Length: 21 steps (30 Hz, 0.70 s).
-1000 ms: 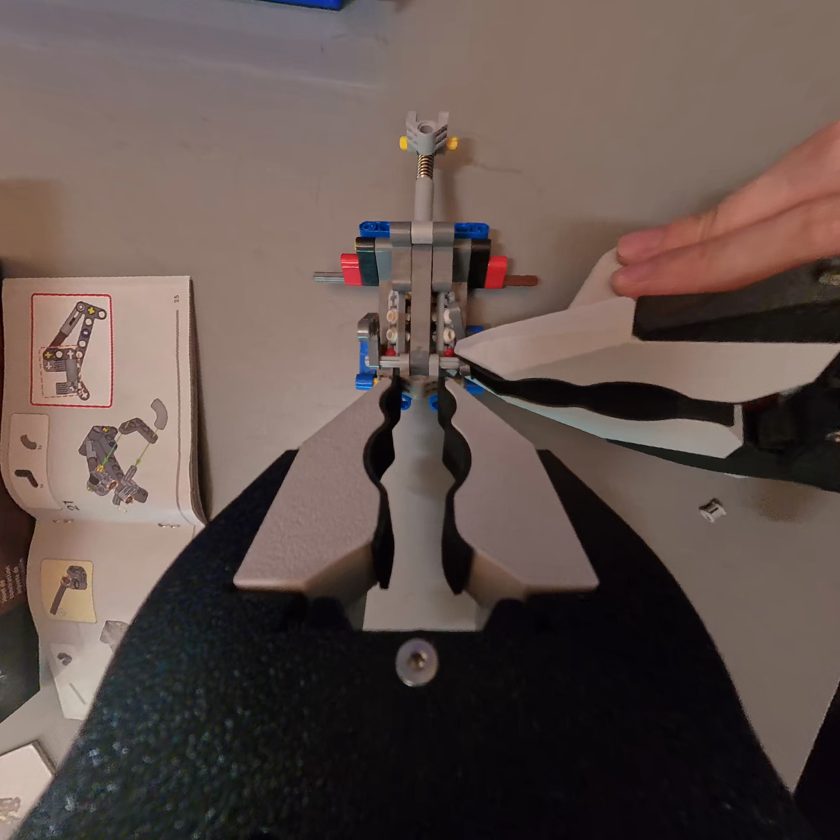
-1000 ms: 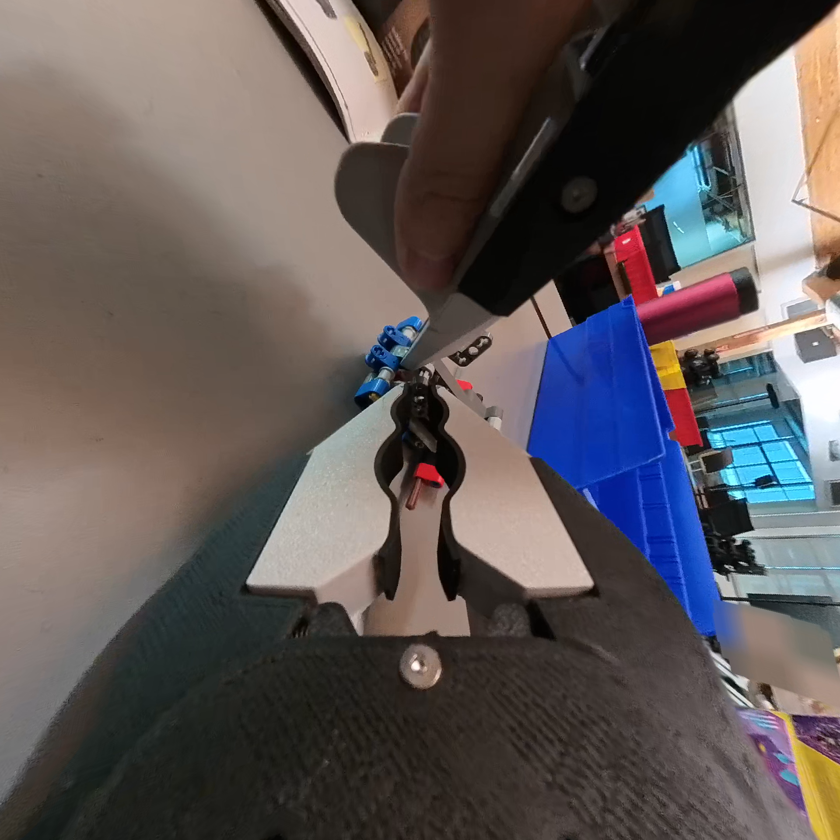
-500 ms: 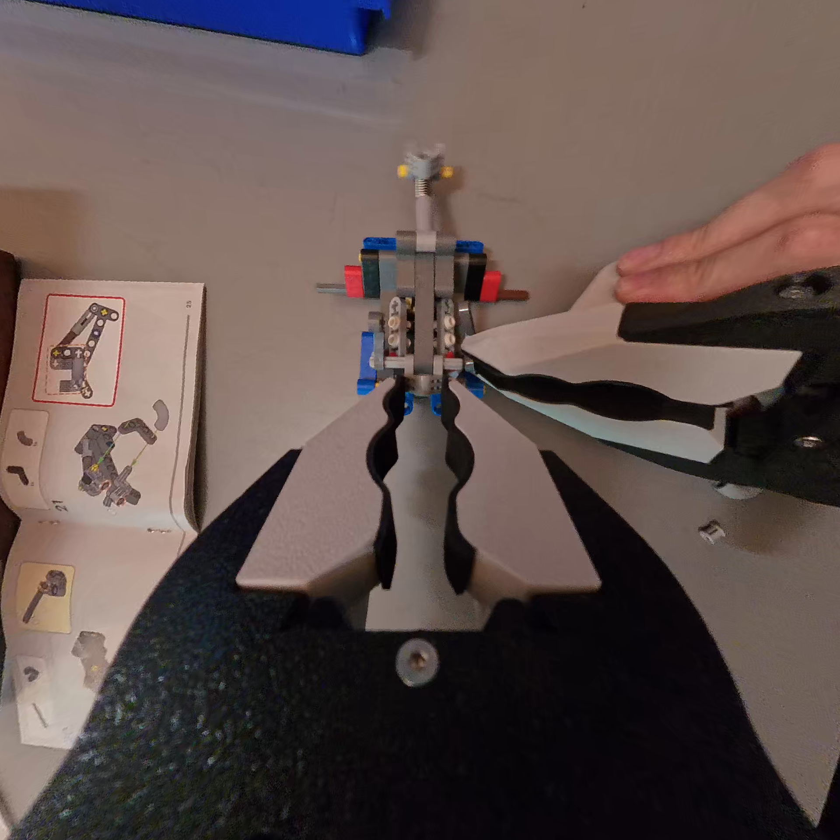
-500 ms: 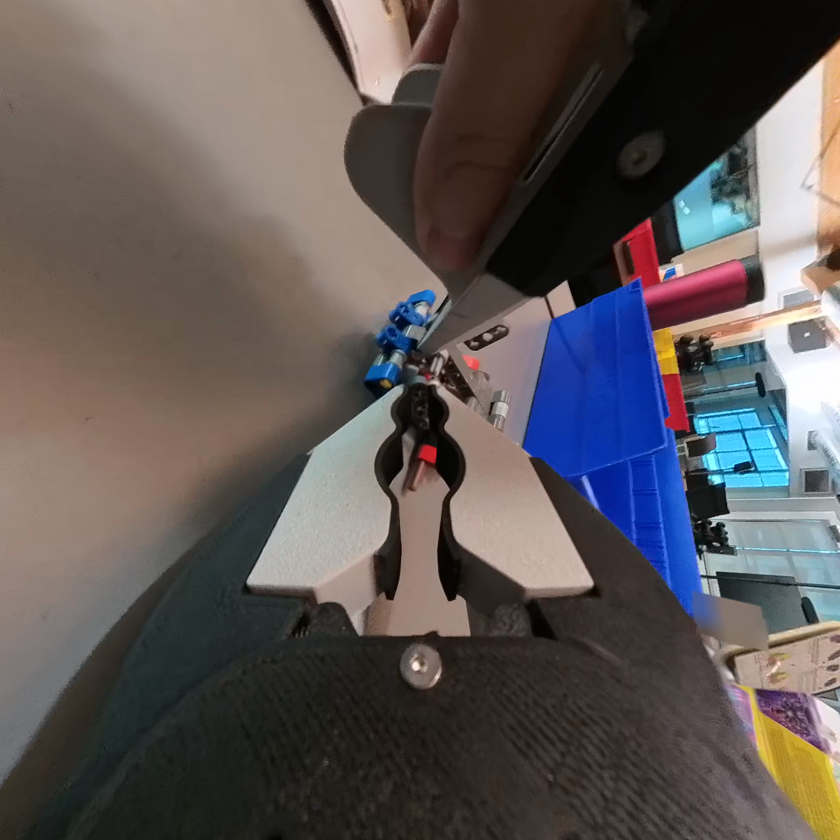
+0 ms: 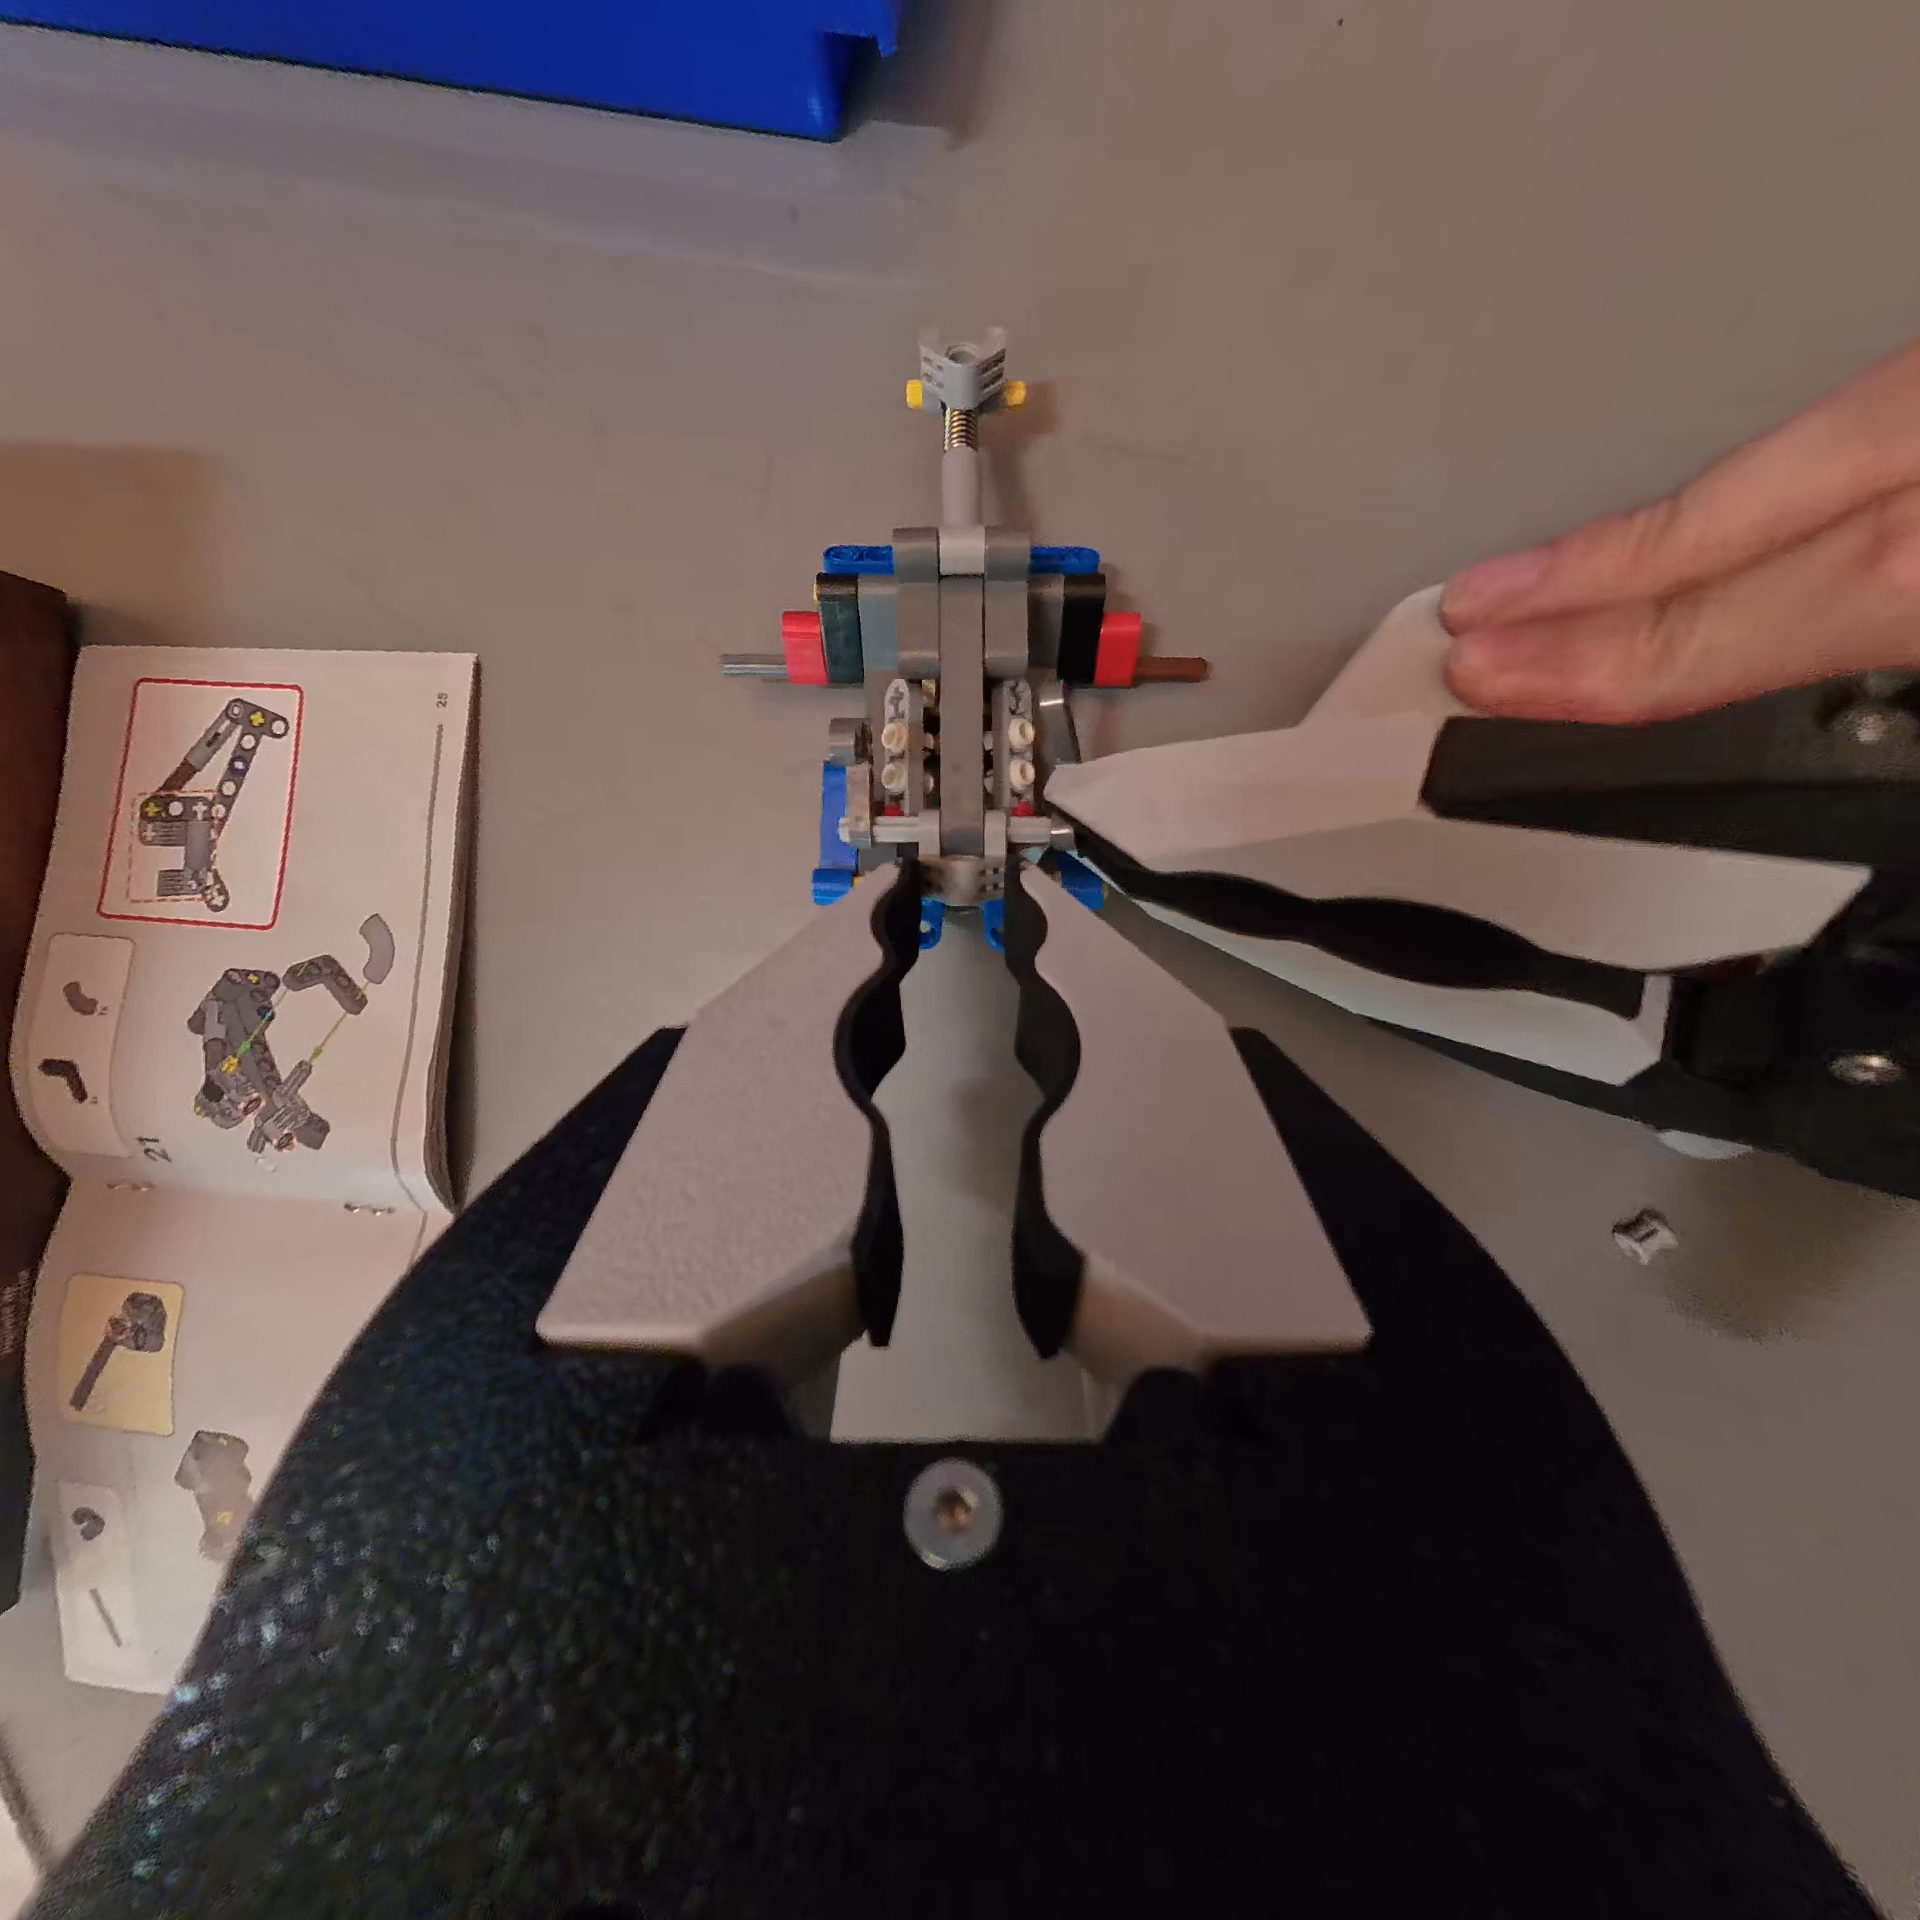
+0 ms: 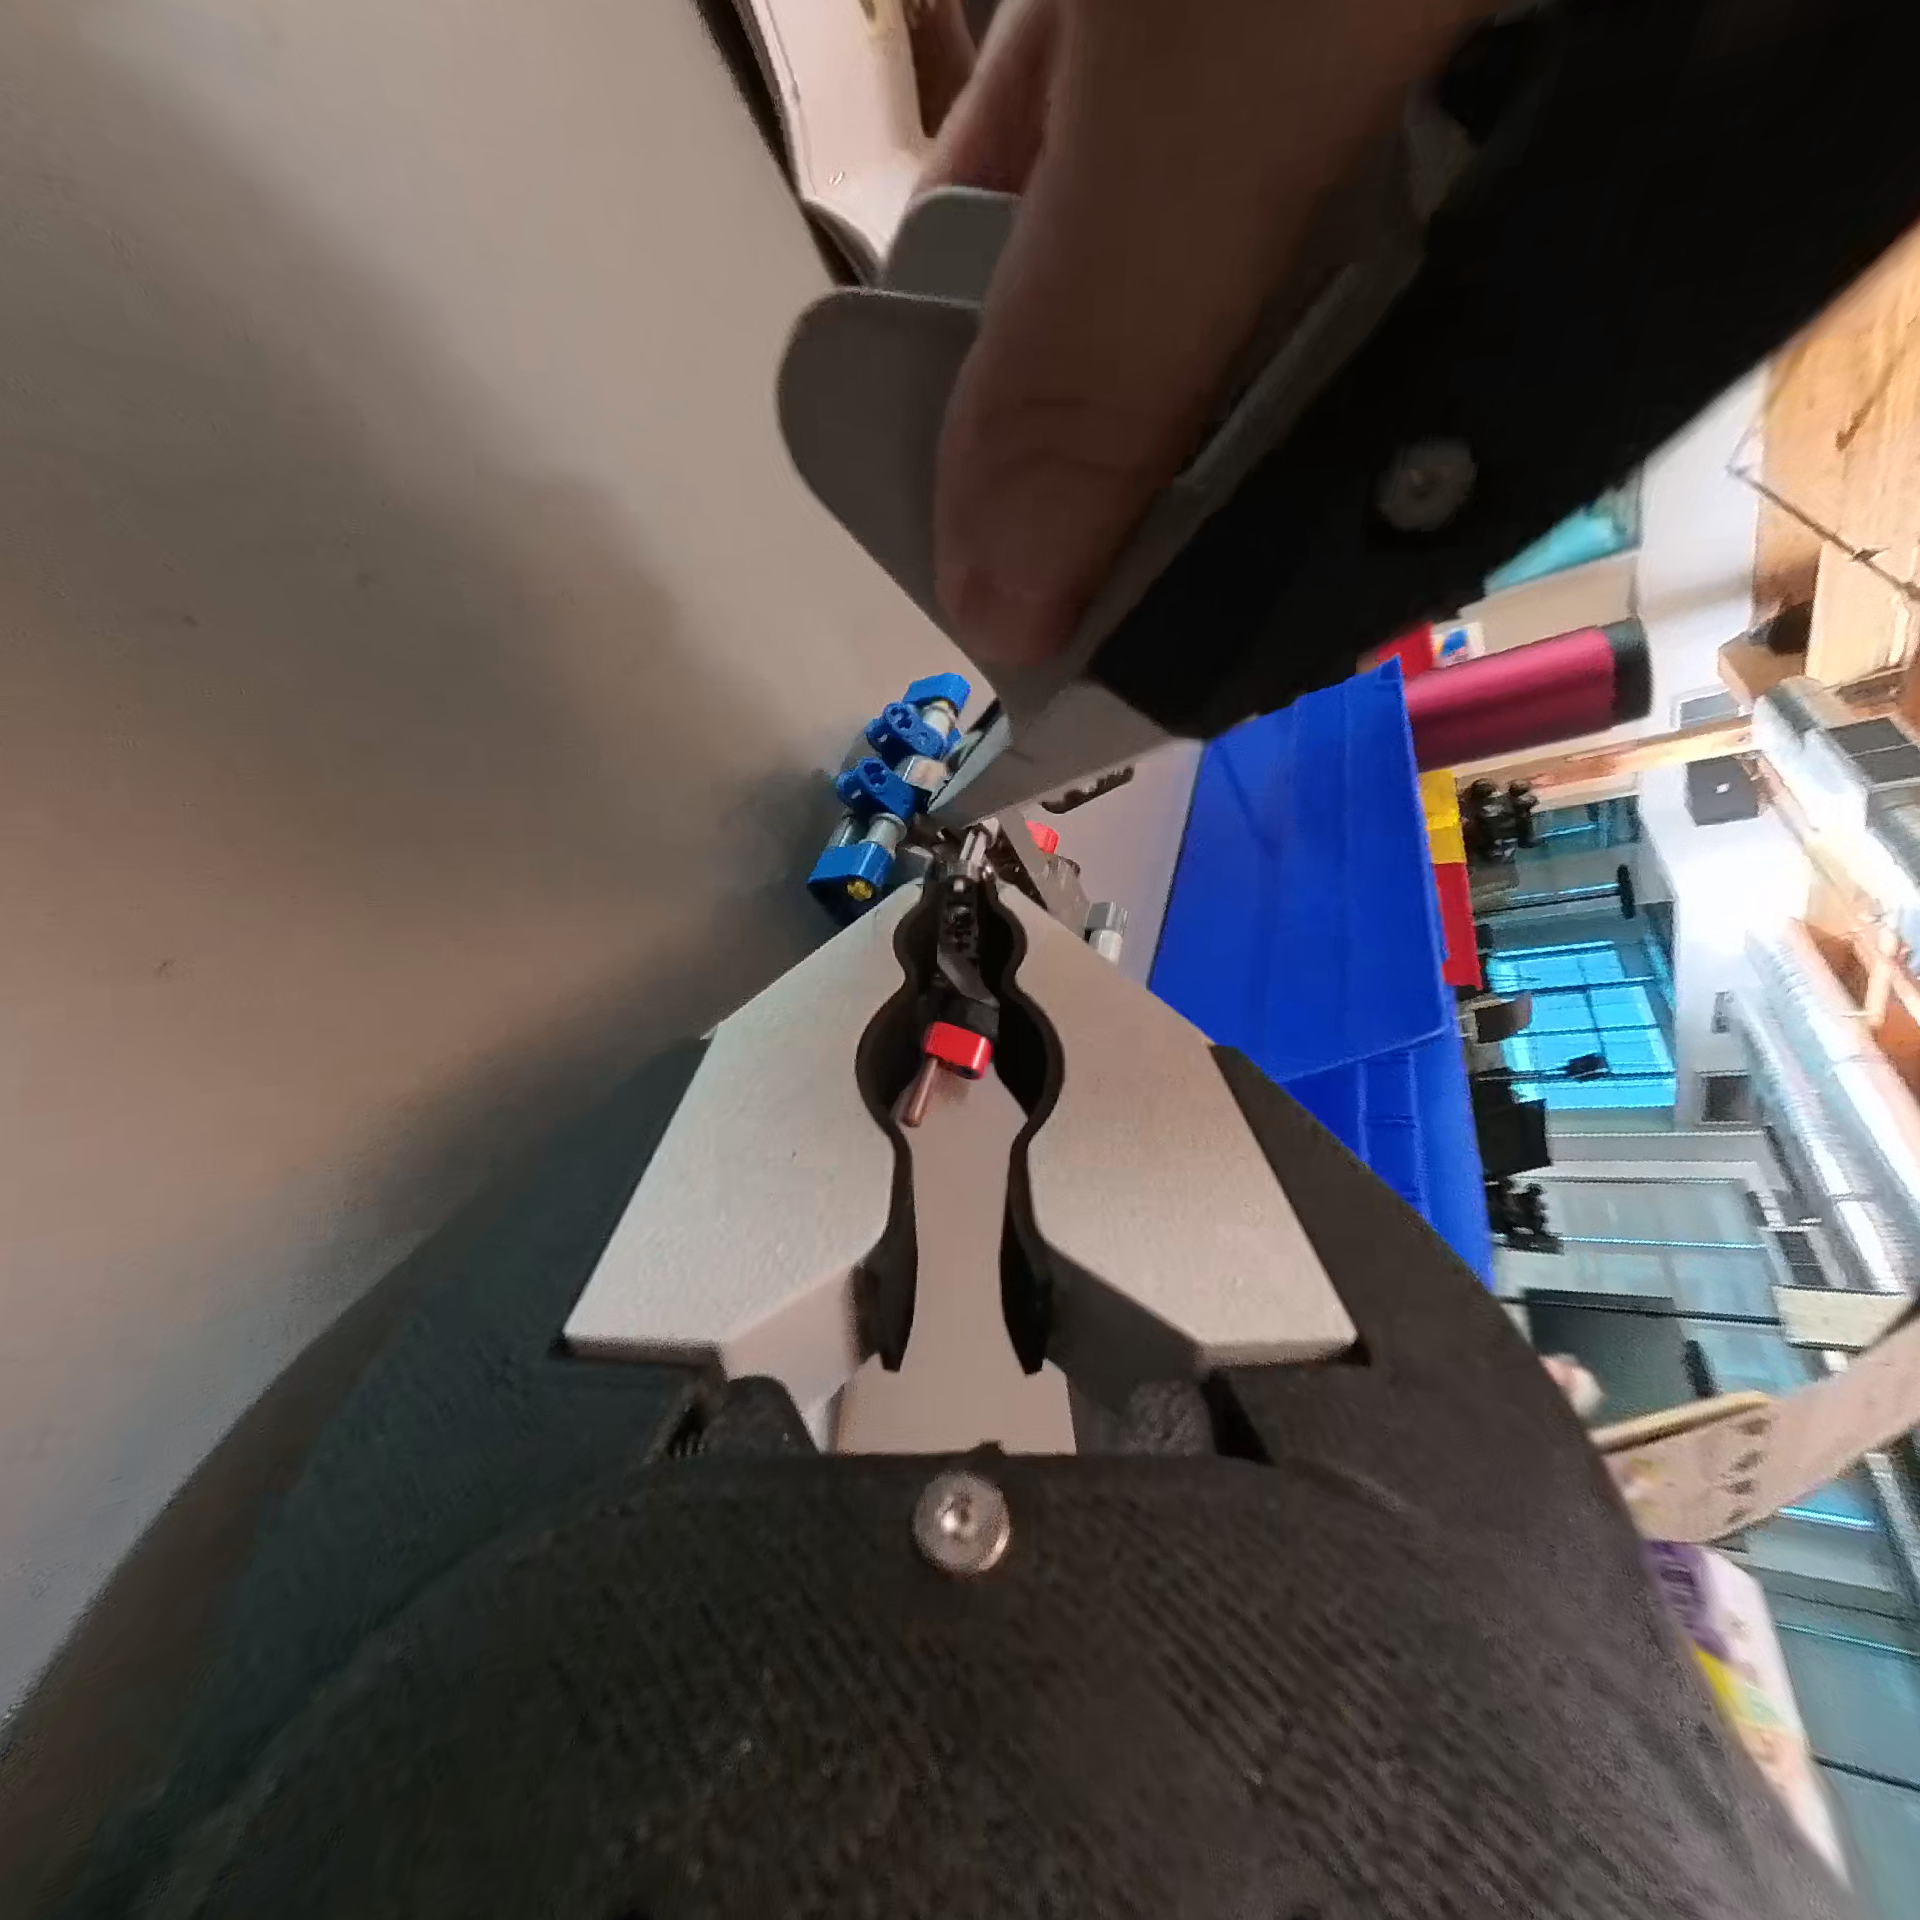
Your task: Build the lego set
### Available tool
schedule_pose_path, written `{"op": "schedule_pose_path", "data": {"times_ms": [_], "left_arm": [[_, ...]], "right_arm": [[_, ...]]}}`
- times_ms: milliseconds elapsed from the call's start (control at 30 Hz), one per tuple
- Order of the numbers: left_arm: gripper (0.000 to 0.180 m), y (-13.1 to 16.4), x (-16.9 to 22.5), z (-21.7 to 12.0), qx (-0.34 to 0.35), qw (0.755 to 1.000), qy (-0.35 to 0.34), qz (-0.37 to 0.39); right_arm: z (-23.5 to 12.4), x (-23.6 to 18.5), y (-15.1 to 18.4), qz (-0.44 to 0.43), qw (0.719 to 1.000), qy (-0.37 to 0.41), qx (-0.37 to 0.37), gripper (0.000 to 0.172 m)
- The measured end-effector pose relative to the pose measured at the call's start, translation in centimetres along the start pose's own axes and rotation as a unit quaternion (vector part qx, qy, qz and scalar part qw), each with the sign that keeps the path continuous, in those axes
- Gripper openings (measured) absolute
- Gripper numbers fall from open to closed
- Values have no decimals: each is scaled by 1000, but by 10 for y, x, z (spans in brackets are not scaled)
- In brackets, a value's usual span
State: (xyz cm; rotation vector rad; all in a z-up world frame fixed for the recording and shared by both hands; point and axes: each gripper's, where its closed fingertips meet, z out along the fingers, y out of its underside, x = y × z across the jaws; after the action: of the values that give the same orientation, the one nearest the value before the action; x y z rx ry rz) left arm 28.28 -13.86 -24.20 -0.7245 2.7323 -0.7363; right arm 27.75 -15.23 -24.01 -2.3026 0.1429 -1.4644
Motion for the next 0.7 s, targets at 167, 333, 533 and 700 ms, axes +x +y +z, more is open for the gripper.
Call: {"op": "schedule_pose_path", "data": {"times_ms": [167, 333, 533, 700], "left_arm": [[12, -1, 0, 0, -5, 1000, -17, 13], [12, 0, 0, 1, -3, 1000, -18, 16], [12, 0, 1, 2, 7, 1000, 6, -4], [13, 1, 2, 3, 10, 999, 31, -17]], "right_arm": [[0, 0, 1, -77, 996, 24, -25, 4], [2, -2, 2, -171, 983, 44, -44, 4], [2, 1, 2, -151, 986, 47, -46, 4], [3, 1, 2, -153, 986, 44, -39, 4]]}}
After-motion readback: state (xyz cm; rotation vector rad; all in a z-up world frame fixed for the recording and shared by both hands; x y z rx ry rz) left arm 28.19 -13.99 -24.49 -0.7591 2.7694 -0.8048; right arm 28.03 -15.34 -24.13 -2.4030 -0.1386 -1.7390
